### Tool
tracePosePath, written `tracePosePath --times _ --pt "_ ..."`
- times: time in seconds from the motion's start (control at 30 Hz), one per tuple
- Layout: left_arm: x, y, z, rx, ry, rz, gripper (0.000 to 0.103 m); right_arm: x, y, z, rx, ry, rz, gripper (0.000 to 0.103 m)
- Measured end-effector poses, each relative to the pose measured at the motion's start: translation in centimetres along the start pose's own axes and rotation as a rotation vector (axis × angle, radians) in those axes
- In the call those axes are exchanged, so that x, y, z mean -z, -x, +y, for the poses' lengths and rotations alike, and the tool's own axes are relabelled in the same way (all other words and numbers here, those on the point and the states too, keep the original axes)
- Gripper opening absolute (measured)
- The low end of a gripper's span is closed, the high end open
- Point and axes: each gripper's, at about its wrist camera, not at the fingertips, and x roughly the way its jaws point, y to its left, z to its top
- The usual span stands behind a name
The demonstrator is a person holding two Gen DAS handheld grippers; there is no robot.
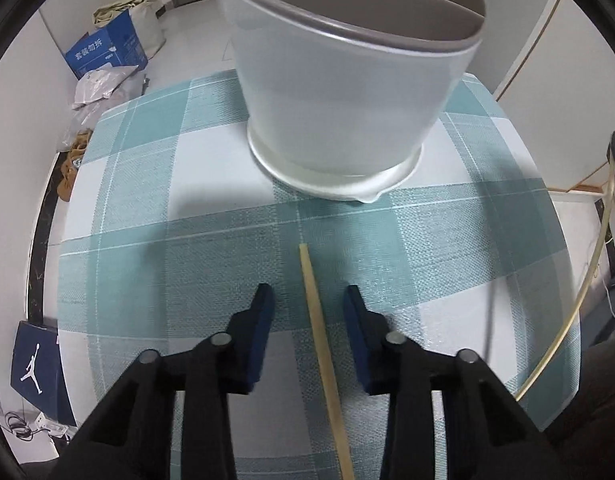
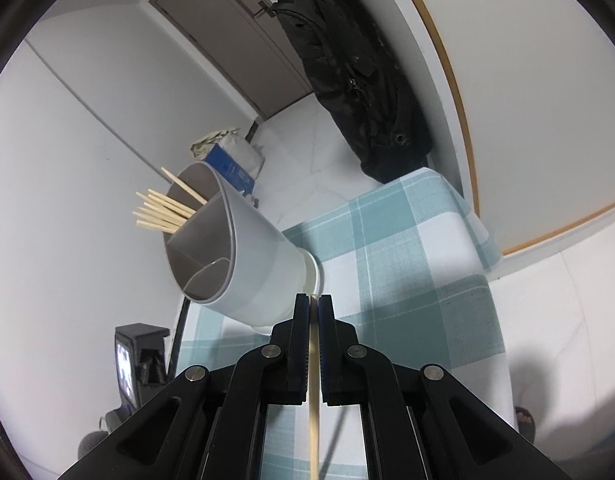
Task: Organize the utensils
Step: 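Close the right tool on one chopstick while the left tool grasps the other, then raise both held chopsticks and carry them over the white holder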
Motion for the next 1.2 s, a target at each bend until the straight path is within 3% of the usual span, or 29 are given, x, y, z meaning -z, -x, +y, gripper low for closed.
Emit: tracePosePath --times 0.07,0.1,0.4,0.6,0.93,1.2 --pt "0.0 0.1 -0.3 0.004 -0.008 0.001 0.004 0.0 -0.1 0.1 0.001 0.005 -0.002 0.003" --pt "0.0 0.1 -0.5 0.006 -0.011 0.001 0.003 0.0 -0.1 0.2 0.002 0.008 -0.002 0.003" --pt "-0.6 0.5 -0.6 0.039 0.003 -0.045 0.002 0.5 -0.1 0.7 0.023 0.036 -0.001 0.003" --pt "-0.4 2.9 -0.9 0.085 0.034 -0.152 0.002 0.8 0.3 1.4 0.023 0.06 -0.02 0.003" --pt "0.5 8.2 0.3 0.18 0.126 -0.394 0.002 1.9 1.5 3.1 0.024 0.13 -0.068 0.003" --pt "0.8 10.0 1.2 0.198 0.124 -0.453 0.002 2.4 2.5 4.9 0.025 0.2 -0.115 0.003"
